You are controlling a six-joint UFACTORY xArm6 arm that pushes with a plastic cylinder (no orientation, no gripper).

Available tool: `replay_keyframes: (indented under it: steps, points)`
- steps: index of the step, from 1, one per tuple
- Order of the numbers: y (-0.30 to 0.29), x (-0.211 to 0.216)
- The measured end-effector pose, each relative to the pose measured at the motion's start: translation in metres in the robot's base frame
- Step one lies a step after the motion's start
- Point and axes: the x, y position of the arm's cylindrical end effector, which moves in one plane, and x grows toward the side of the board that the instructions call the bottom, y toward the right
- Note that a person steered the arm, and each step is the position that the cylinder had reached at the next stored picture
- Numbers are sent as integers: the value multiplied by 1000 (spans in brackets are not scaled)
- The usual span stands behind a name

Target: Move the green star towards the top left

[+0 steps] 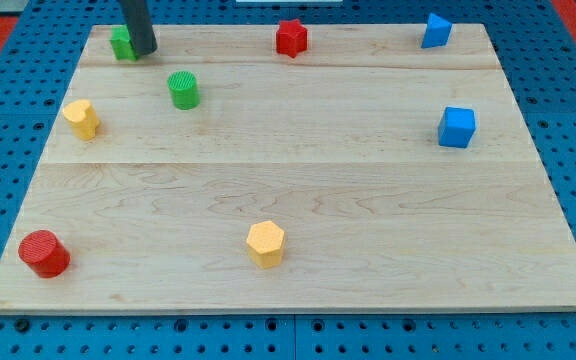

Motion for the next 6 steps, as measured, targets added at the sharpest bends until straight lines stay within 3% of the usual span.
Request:
replay_keyframes:
  steps: [4,6]
  points:
    - [-22,0]
    - [14,23]
